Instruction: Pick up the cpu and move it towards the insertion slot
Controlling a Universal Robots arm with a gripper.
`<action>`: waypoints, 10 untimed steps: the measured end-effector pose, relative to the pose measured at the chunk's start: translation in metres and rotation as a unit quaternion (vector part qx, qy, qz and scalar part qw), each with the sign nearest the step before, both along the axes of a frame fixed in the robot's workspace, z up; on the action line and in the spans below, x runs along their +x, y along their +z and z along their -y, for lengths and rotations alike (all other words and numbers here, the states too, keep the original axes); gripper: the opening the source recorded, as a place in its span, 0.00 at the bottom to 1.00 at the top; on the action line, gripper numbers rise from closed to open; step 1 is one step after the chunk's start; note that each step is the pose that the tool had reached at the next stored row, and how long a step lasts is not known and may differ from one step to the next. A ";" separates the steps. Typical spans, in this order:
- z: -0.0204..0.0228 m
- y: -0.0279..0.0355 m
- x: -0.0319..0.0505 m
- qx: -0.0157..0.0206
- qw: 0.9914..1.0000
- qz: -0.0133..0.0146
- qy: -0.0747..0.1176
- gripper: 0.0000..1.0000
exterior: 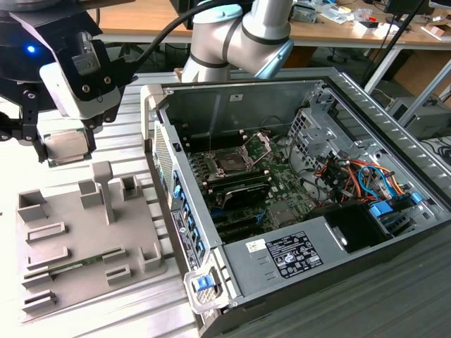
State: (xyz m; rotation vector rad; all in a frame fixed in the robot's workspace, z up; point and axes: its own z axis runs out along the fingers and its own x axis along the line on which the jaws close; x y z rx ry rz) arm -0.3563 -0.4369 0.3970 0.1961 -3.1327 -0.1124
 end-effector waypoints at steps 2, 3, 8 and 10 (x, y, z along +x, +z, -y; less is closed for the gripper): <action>0.0000 0.0000 0.0033 0.000 1.000 0.000 0.000 0.55; 0.0000 0.0000 0.0048 0.000 1.000 0.000 0.000 0.55; 0.0000 0.0000 0.0098 0.000 1.000 0.000 0.000 0.55; 0.0000 0.0000 0.0113 0.000 1.000 0.000 0.000 0.55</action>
